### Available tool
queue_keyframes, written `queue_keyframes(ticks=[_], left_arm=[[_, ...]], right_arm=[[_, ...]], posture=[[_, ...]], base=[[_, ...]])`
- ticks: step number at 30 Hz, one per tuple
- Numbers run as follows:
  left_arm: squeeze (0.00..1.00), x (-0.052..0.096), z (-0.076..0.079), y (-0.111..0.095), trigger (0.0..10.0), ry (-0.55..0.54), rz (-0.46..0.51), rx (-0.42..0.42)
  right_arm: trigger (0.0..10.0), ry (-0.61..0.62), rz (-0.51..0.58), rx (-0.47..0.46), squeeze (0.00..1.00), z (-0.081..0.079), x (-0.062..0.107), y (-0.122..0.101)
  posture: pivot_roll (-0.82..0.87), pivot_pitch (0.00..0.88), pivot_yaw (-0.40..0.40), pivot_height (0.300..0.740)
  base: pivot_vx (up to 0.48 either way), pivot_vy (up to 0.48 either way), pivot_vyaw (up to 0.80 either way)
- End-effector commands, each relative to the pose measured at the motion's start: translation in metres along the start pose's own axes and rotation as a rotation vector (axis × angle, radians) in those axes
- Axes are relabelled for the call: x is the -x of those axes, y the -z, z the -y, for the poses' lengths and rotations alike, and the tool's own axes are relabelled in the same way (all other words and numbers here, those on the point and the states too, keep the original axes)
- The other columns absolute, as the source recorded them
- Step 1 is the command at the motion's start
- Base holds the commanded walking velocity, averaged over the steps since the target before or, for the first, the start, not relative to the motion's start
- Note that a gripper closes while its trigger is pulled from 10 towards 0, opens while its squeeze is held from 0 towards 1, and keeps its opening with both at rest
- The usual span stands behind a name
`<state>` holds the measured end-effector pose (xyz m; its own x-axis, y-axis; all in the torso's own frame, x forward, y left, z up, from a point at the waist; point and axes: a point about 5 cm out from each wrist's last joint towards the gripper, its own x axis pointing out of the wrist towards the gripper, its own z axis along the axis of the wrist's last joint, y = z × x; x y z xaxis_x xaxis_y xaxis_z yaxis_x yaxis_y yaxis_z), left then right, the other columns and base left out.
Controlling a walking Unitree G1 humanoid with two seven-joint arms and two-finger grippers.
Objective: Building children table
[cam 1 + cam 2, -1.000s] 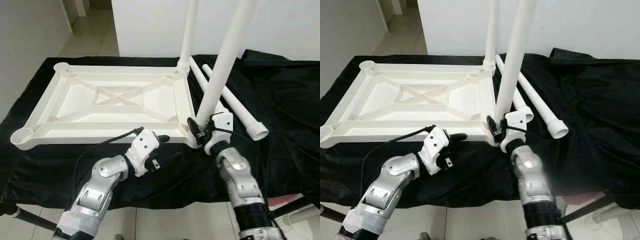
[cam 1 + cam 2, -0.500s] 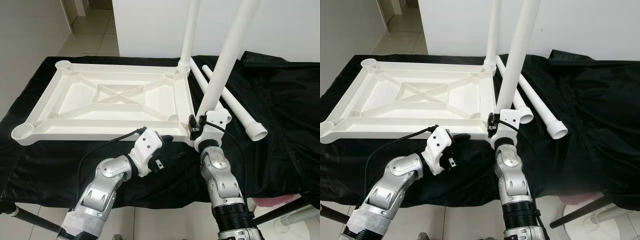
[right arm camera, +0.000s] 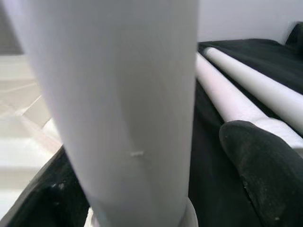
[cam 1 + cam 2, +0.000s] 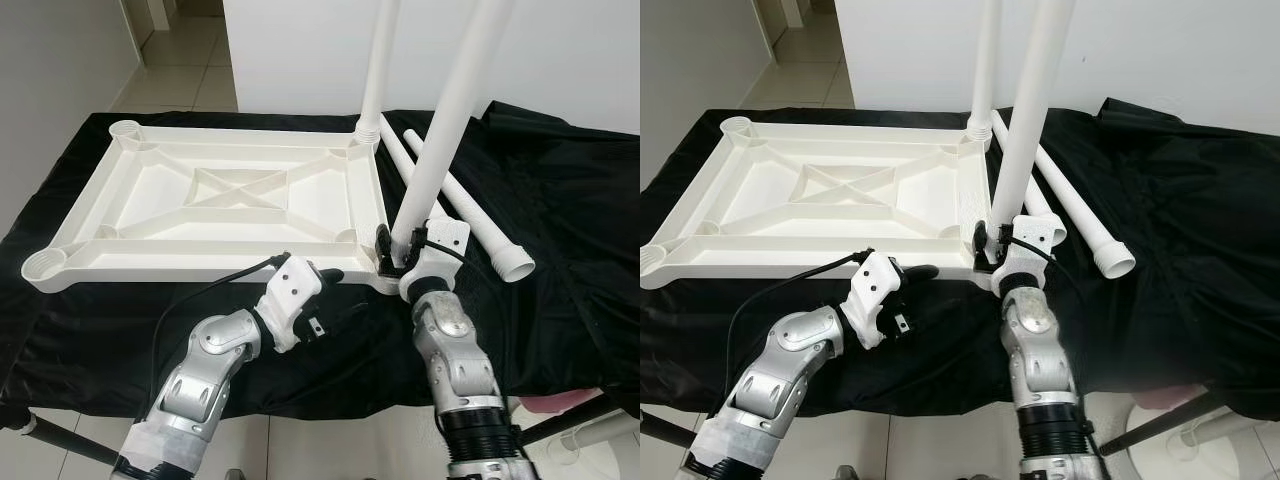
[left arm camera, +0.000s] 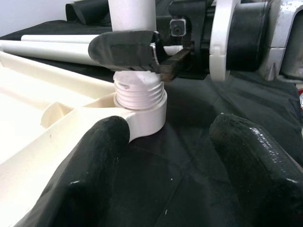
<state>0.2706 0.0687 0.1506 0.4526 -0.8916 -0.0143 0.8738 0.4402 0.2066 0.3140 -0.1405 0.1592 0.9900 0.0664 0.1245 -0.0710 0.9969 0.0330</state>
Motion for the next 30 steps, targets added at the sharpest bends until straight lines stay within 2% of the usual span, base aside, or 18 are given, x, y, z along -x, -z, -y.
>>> queue_keyframes(ticks=[1,4,5,10,17,21,26,30], left_arm=[[0.0,0.0,-0.003,0.002,10.0,-0.063,-0.011,0.0],[0.0,-0.002,-0.004,0.0,10.0,-0.062,-0.006,-0.002],[0.0,-0.002,-0.004,0.0,10.0,-0.062,-0.006,-0.002],[0.0,-0.003,-0.002,0.001,10.0,-0.056,-0.005,-0.006],[0.0,-0.003,-0.004,0.0,10.0,-0.059,-0.007,-0.008],[0.0,-0.005,-0.004,-0.001,10.0,-0.05,-0.004,-0.011],[0.0,-0.006,-0.004,-0.001,10.0,-0.045,-0.003,-0.011],[0.0,-0.007,-0.005,-0.003,10.0,-0.041,0.001,-0.015]], right_arm=[[10.0,-0.057,-0.035,0.005,0.0,0.004,0.002,0.009],[10.0,-0.258,-0.058,0.103,0.0,0.006,0.005,0.013],[10.0,-0.258,-0.058,0.103,0.0,0.006,0.005,0.013],[10.0,-0.431,-0.073,0.141,0.0,0.009,0.007,0.013],[10.0,-0.476,-0.08,0.188,0.0,0.016,-0.001,0.013],[10.0,-0.56,-0.076,0.226,0.0,0.017,-0.015,0.01],[10.0,-0.568,-0.074,0.228,0.0,0.017,-0.02,0.008],[9.8,-0.598,-0.07,0.216,0.0,0.011,-0.023,0.009]], posture=[[-0.07,0.035,-0.014,0.74],[-0.07,0.033,-0.015,0.74],[-0.07,0.033,-0.015,0.74],[-0.07,0.033,-0.017,0.74],[-0.07,0.034,-0.014,0.74],[-0.08,0.034,-0.003,0.74],[-0.08,0.035,0.0,0.74],[-0.08,0.041,0.002,0.74]], base=[[0.0,0.0,0.0],[0.0,0.0,0.0],[0.0,0.0,0.0],[0.0,0.0,0.0],[0.0,0.0,0.0],[0.0,0.0,0.0],[0.0,0.0,0.0],[0.0,0.0,0.0]])
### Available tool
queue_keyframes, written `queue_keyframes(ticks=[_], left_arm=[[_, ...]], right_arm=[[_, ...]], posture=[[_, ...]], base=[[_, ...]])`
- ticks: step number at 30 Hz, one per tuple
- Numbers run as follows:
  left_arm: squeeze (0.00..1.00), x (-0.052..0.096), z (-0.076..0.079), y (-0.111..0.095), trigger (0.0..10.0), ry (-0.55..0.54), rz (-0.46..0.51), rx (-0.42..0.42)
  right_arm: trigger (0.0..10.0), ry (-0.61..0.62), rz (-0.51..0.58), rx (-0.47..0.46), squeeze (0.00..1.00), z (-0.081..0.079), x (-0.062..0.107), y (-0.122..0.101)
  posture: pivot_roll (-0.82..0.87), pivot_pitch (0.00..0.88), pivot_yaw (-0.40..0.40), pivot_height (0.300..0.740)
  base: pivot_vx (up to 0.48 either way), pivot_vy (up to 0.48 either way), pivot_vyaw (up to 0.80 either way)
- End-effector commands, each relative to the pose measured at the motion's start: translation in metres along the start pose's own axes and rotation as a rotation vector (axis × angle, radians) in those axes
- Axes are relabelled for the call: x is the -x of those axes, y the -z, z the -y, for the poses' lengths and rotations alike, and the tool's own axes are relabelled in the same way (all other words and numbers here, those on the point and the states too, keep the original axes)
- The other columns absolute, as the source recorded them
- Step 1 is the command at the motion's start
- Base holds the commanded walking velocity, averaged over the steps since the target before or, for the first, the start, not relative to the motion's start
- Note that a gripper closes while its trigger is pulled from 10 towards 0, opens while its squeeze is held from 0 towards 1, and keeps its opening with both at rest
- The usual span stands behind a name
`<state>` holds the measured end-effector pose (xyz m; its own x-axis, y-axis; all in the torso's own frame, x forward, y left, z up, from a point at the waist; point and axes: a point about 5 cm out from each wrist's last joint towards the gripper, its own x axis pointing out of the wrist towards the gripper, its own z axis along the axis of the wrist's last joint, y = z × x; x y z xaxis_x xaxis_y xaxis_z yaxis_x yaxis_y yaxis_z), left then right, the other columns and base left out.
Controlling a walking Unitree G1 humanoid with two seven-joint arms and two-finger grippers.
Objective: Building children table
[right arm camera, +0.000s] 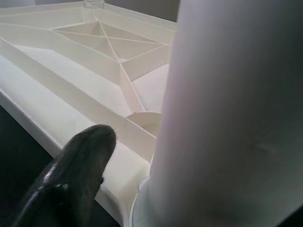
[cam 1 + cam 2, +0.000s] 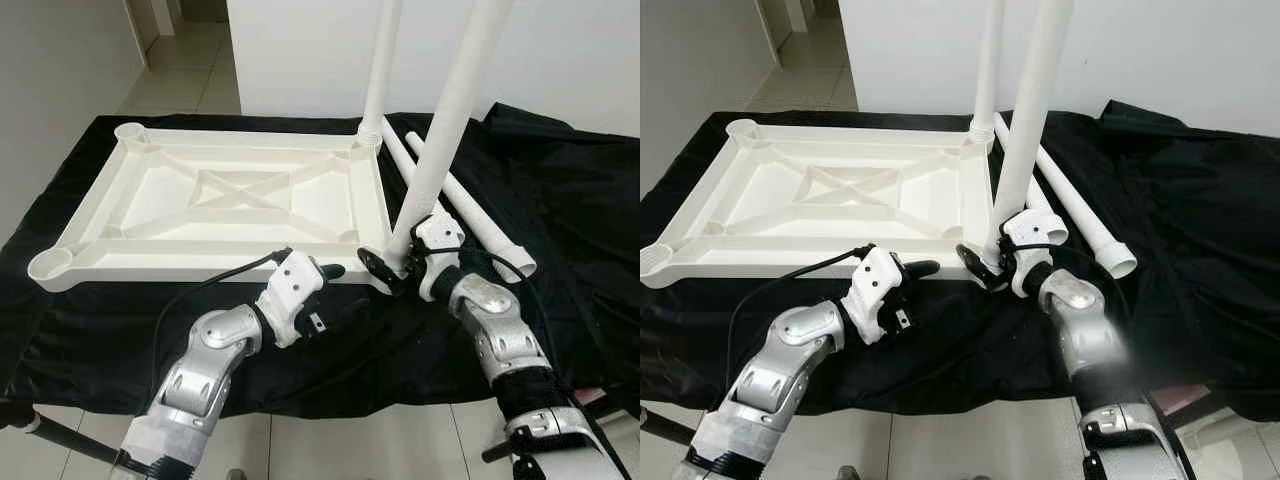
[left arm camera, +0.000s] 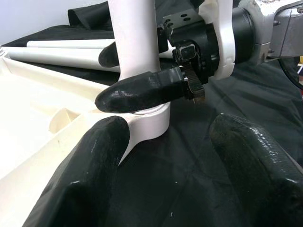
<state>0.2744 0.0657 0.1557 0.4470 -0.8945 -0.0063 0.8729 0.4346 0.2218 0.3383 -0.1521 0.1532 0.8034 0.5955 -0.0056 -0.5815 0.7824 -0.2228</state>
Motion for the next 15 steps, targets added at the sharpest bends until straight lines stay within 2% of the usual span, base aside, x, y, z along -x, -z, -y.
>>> queue_keyframes(ticks=[1,2,3,11,12,13,14,15], left_arm=[[0.0,-0.003,-0.002,0.001,10.0,-0.045,-0.008,0.001],[0.0,-0.003,-0.003,0.002,10.0,-0.047,-0.012,-0.006],[0.0,-0.003,-0.003,0.001,10.0,-0.049,-0.011,-0.007],[0.0,-0.006,0.002,-0.001,10.0,-0.048,0.005,0.003],[0.0,-0.006,0.003,-0.002,10.0,-0.044,0.009,0.006],[0.0,-0.006,0.004,-0.002,10.0,-0.042,0.01,0.008],[0.0,-0.006,0.005,-0.002,10.0,-0.037,0.011,0.012],[0.0,-0.006,0.005,-0.002,10.0,-0.037,0.011,0.012]], right_arm=[[9.8,-0.016,0.004,0.001,0.0,-0.001,-0.002,0.0],[3.5,-0.018,-0.001,0.002,0.0,-0.002,-0.003,0.002],[0.0,-0.025,0.001,-0.013,0.0,-0.003,-0.003,0.004],[0.0,0.014,-0.006,-0.065,0.0,-0.006,0.002,0.015],[1.9,0.024,-0.002,-0.071,0.0,-0.007,0.002,0.016],[8.0,0.034,0.002,-0.078,0.0,-0.007,0.002,0.016],[10.0,0.057,-0.007,-0.089,0.0,-0.007,0.002,0.017],[10.0,0.057,-0.007,-0.089,0.0,-0.007,0.002,0.017]], posture=[[-0.08,0.041,0.002,0.74],[-0.07,0.046,0.002,0.74],[-0.07,0.046,0.002,0.74],[-0.06,0.075,-0.003,0.74],[-0.06,0.078,-0.001,0.74],[-0.06,0.078,-0.001,0.74],[-0.07,0.08,-0.001,0.74],[-0.07,0.08,-0.001,0.74]], base=[[0.0,0.0,0.0],[0.0,0.0,0.0],[0.0,0.0,0.0],[0.0,0.0,0.0],[0.0,0.0,0.0],[0.0,0.0,0.0],[0.0,0.0,0.0],[0.0,0.0,0.0]])
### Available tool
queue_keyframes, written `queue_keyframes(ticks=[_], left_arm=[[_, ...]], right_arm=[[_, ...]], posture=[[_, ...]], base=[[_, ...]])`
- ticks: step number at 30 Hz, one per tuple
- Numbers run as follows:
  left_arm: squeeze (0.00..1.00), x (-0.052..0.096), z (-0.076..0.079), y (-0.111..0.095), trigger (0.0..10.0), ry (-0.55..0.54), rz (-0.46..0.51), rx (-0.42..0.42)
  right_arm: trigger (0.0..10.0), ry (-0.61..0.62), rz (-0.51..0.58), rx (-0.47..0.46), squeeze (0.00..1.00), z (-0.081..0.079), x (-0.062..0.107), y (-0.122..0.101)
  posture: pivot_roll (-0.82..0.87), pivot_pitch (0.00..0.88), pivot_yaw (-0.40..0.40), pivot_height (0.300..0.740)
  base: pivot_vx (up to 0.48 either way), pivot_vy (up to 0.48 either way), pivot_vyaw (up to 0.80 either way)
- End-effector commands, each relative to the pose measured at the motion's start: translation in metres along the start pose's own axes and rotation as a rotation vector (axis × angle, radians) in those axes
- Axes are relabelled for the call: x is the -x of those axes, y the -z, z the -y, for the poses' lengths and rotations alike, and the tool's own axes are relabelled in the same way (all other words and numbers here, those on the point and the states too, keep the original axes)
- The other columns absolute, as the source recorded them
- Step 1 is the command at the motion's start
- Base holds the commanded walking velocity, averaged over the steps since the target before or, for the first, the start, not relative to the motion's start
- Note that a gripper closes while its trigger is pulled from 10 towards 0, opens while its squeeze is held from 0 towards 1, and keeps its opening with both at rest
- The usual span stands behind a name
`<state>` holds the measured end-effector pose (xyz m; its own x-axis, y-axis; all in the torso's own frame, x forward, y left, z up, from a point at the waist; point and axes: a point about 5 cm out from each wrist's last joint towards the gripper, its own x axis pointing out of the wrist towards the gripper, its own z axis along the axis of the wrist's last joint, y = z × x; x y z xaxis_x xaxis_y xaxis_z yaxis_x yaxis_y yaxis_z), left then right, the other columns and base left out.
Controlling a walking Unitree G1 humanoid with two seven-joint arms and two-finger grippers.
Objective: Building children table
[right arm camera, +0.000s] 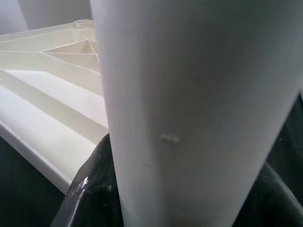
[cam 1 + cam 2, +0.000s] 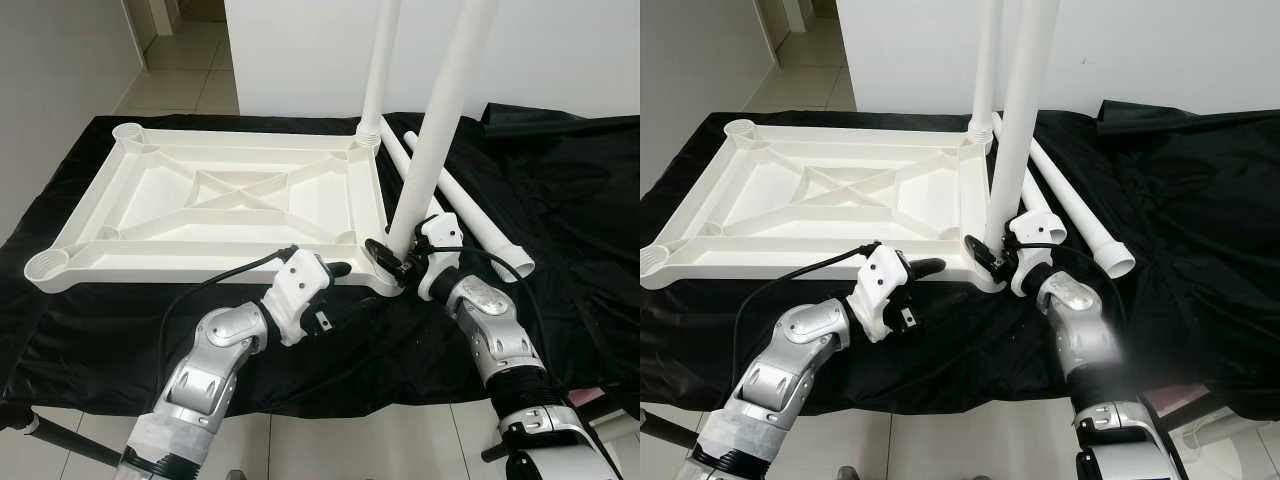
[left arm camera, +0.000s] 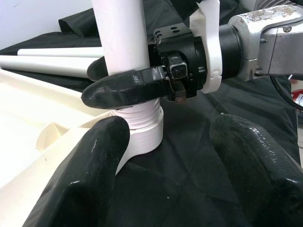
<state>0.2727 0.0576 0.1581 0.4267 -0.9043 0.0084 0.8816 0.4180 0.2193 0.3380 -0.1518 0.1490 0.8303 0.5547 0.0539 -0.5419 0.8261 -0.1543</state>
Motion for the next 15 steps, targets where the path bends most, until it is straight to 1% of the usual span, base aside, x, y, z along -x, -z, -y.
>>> queue_keyframes(ticks=[1,2,4,8,10,11,13,15], left_arm=[[0.0,0.0,0.001,0.002,10.0,-0.053,-0.011,0.008],[0.0,0.0,0.0,0.003,10.0,-0.052,-0.014,0.009],[0.0,0.0,0.0,0.003,10.0,-0.052,-0.014,0.009],[0.0,0.0,-0.002,0.003,10.0,-0.055,-0.016,0.006],[0.0,0.0,-0.002,0.003,10.0,-0.055,-0.016,0.006],[0.0,0.001,-0.002,0.003,10.0,-0.056,-0.016,0.006],[0.0,0.001,-0.002,0.003,10.0,-0.056,-0.016,0.006],[0.0,0.001,-0.002,0.003,10.0,-0.056,-0.017,0.005]], right_arm=[[10.0,0.043,-0.06,-0.032,0.0,-0.004,0.004,0.013],[10.0,0.091,-0.052,-0.057,0.0,-0.005,0.003,0.012],[10.0,0.091,-0.052,-0.057,0.0,-0.005,0.003,0.012],[10.0,0.222,-0.023,-0.11,0.0,-0.013,0.002,0.007],[10.0,0.222,-0.023,-0.11,0.0,-0.013,0.002,0.007],[10.0,0.26,-0.016,-0.128,0.0,-0.015,0.002,0.006],[10.0,0.26,-0.016,-0.128,0.0,-0.015,0.002,0.006],[10.0,0.432,-0.002,-0.15,0.0,-0.02,0.002,0.004]], posture=[[-0.07,0.081,0.0,0.74],[-0.07,0.083,-0.001,0.74],[-0.07,0.083,-0.001,0.74],[-0.07,0.084,-0.002,0.74],[-0.07,0.084,-0.002,0.74],[-0.07,0.083,0.0,0.74],[-0.07,0.083,0.0,0.74],[-0.07,0.081,0.001,0.74]], base=[[0.0,0.0,0.0],[0.0,0.0,0.0],[0.0,0.0,0.0],[0.0,0.0,0.0],[0.0,0.0,0.0],[0.0,0.0,0.0],[0.0,0.0,0.0],[0.0,0.0,0.0]])
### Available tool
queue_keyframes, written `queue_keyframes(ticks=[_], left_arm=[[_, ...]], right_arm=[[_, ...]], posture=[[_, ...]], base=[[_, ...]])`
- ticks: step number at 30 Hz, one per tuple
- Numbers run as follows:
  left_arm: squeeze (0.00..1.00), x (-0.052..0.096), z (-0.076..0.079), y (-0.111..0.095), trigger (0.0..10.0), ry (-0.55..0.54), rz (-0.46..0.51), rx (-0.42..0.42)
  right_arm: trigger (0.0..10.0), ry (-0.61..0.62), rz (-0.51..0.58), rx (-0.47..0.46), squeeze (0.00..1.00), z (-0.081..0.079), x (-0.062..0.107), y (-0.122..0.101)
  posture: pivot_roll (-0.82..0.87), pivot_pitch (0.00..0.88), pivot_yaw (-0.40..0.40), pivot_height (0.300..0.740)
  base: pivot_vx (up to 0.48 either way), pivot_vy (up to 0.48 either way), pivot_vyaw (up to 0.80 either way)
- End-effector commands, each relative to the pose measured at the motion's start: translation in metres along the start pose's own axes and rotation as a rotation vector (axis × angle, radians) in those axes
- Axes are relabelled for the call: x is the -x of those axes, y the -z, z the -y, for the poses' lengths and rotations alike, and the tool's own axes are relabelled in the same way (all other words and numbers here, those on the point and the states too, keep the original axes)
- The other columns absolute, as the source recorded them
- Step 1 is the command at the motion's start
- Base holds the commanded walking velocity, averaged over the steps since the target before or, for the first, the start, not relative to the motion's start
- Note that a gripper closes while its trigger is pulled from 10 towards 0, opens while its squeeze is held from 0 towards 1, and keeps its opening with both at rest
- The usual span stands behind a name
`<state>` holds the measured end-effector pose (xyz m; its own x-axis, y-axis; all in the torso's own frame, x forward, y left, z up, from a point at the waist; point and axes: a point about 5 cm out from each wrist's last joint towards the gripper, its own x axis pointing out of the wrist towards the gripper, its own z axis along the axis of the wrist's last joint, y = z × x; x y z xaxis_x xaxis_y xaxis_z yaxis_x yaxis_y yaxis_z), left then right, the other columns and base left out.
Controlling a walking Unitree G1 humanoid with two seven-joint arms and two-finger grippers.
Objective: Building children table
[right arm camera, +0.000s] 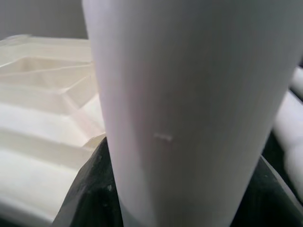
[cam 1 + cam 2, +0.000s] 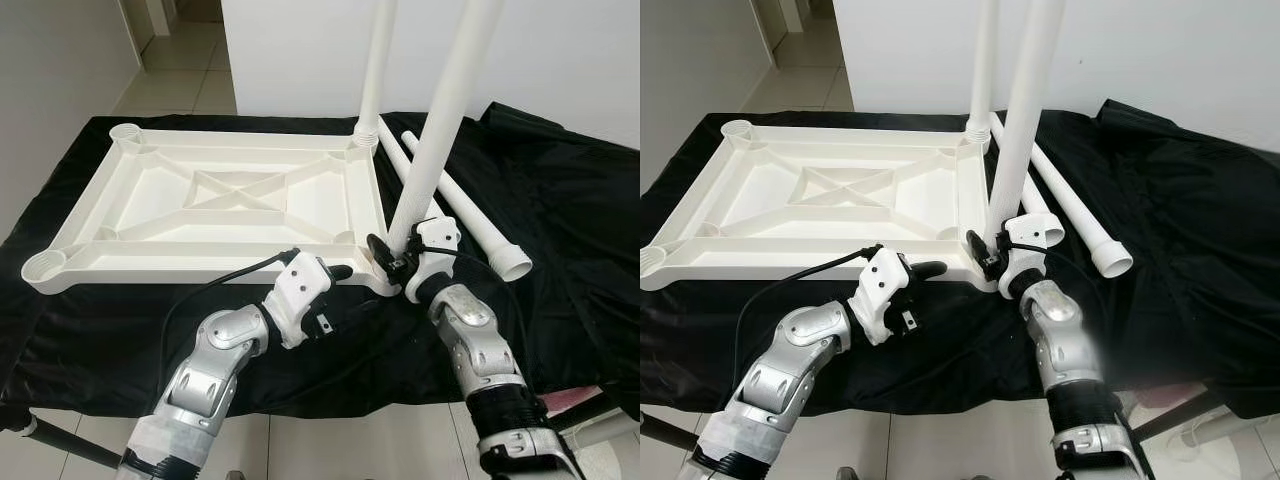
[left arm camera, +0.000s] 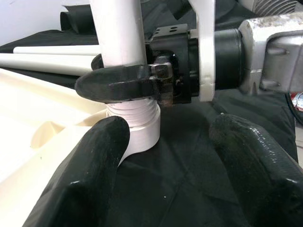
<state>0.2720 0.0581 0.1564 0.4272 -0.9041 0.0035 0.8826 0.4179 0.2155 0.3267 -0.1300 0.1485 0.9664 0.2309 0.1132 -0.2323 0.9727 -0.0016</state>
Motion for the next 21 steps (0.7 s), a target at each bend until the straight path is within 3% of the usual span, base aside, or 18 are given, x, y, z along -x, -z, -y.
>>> queue_keyframes(ticks=[1,8,21], left_arm=[[0.0,0.001,-0.003,0.001,10.0,-0.057,-0.013,0.0],[0.0,0.002,-0.005,0.001,10.0,-0.064,-0.014,-0.005],[0.0,0.002,-0.009,-0.001,10.0,-0.074,-0.015,-0.014]], right_arm=[[10.0,0.127,-0.025,-0.029,0.0,0.004,0.005,0.005],[10.0,0.34,-0.036,-0.095,0.0,-0.007,0.009,0.003],[10.0,0.341,-0.013,-0.081,0.0,-0.008,0.008,-0.005]], posture=[[-0.07,0.079,0.003,0.74],[-0.06,0.07,0.001,0.74],[-0.05,0.067,-0.001,0.74]], base=[[0.0,0.0,0.0],[0.0,0.0,0.0],[0.0,0.0,0.0]])
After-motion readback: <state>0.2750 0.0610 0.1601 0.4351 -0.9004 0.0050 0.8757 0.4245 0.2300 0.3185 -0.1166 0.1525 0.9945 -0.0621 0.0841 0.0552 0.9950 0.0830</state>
